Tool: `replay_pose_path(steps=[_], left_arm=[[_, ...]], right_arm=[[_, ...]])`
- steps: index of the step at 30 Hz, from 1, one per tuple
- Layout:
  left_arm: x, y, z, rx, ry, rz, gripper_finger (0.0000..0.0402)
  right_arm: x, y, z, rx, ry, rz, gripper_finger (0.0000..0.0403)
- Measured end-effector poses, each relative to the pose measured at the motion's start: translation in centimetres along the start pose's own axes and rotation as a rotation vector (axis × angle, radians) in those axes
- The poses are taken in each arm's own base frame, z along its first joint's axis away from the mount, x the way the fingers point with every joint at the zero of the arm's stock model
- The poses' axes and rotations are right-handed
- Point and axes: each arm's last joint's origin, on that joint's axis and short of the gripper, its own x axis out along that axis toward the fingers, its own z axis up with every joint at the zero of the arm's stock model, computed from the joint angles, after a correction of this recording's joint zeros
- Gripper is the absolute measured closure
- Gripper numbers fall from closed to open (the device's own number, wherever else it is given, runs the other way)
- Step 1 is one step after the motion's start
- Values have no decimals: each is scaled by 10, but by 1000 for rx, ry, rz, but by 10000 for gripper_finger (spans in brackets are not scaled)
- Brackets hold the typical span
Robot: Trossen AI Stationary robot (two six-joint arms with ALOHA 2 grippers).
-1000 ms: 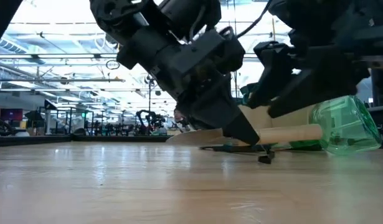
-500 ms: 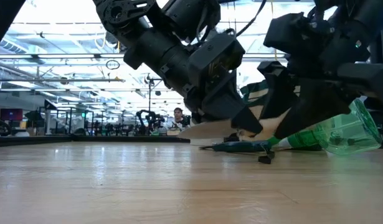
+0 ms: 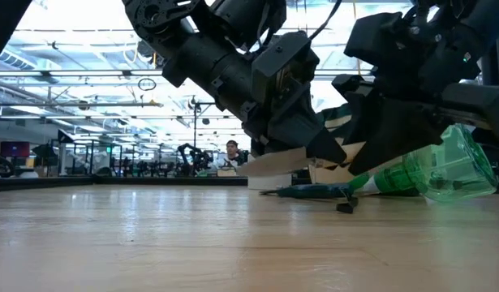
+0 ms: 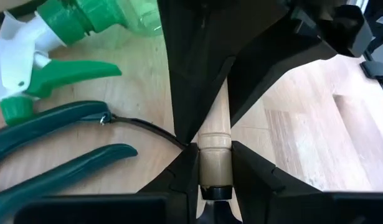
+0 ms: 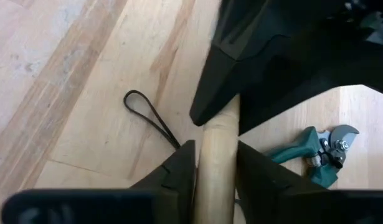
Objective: Pick & Place Garden tools in Gardening bag
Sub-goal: Put the brown trowel into the gardening bag
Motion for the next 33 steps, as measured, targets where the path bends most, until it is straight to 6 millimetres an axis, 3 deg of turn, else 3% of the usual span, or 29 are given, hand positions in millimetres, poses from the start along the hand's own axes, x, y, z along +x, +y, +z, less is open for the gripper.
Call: replay_pose_path(steps=[3,23,33], left_arm=[[0,0,0,-23,3,3,319],[0,2,1,-23,-9,8,299],[1,3,1,-12,-12,25,229]], right_arm=[[0,0,0,2,1,-5,341],[0,2,0,122,1,40,342],[0,3,0,264,3,71,342]])
